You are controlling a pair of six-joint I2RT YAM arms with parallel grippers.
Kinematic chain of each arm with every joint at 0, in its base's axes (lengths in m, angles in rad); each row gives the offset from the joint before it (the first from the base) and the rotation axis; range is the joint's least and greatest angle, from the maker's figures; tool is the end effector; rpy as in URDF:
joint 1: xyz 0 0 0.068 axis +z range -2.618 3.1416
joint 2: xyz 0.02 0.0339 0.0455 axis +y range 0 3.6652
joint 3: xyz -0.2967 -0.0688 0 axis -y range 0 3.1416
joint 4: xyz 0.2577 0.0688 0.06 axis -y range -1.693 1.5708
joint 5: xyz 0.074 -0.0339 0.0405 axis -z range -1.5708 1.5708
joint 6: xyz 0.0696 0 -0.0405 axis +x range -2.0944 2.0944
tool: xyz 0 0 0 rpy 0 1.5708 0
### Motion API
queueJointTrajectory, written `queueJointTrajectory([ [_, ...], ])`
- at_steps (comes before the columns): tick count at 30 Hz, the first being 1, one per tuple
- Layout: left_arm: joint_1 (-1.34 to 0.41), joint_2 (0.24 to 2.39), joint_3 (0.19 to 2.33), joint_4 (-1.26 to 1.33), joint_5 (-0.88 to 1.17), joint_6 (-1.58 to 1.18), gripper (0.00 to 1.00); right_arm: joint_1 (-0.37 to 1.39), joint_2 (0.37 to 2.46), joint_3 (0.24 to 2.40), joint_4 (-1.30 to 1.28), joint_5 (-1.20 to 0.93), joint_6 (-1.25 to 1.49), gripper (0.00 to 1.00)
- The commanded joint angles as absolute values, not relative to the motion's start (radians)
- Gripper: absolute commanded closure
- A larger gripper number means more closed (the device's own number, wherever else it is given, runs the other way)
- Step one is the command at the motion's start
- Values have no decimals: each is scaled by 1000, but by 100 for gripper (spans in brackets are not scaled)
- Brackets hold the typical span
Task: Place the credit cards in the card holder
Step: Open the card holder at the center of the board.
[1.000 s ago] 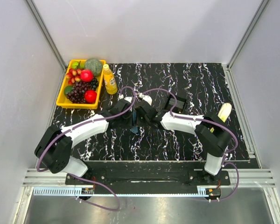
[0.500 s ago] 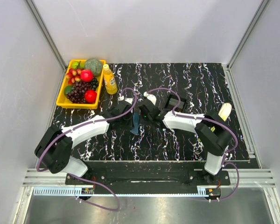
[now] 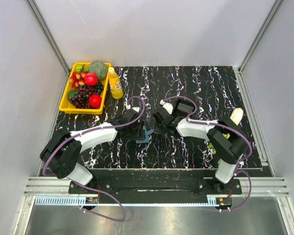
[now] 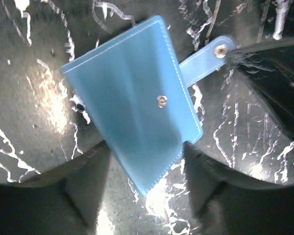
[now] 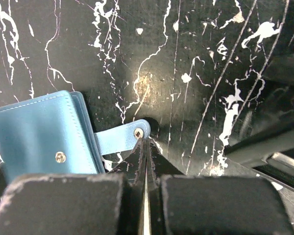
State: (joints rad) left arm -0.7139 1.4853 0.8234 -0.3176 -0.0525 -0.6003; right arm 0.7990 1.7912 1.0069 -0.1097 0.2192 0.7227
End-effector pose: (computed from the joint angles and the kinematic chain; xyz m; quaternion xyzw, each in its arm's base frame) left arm 0.2403 -0.2034 0.1789 0.0467 0.9552 -0.1580 0.2459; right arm 0.2888 0.2751 0.1528 0.0005 0.9383 0.1528 0.3101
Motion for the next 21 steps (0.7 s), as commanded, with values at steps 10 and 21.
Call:
queueJointTrajectory([
  [10,-641,1332,864,-385,-126,-594,1,799,1591,936,-49,117,716,100],
  [21,-741,1546,1017,-433,-169,-641,1,799,1523,836,-9,106,768,100],
])
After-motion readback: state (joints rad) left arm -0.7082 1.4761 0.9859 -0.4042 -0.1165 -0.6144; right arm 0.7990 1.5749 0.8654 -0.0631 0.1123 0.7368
